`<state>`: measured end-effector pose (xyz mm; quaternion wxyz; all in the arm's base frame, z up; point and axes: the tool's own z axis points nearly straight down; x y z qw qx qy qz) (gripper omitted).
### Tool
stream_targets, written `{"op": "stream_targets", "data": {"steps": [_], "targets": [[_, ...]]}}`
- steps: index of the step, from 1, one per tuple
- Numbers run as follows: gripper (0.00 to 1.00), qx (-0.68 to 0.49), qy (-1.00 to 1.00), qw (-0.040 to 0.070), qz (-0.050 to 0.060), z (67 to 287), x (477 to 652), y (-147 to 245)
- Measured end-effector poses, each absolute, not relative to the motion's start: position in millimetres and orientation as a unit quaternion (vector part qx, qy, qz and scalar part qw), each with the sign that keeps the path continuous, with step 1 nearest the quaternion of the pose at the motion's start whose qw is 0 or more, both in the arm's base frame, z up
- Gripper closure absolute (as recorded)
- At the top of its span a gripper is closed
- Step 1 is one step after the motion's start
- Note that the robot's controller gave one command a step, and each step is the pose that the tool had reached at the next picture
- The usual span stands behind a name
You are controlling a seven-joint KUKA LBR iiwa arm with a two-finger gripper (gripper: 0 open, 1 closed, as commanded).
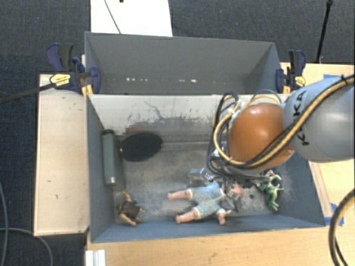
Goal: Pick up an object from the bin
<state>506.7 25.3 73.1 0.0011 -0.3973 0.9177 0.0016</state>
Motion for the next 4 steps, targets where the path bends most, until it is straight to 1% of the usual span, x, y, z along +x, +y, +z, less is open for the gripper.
{"op": "stream_targets", "data": {"steps": [1,2,3,4], "targets": [[1.00,-0.424,0.906,0.002,0.000,100.4,508.9,-42.3],[1.00,-0.423,0.906,0.002,0.000,100.5,508.9,-42.3],[1.00,-0.411,0.912,-0.002,0.003,144.9,508.0,-43.1],[1.00,-0.423,0.906,0.000,0.001,214.5,517.9,-53.4]]}}
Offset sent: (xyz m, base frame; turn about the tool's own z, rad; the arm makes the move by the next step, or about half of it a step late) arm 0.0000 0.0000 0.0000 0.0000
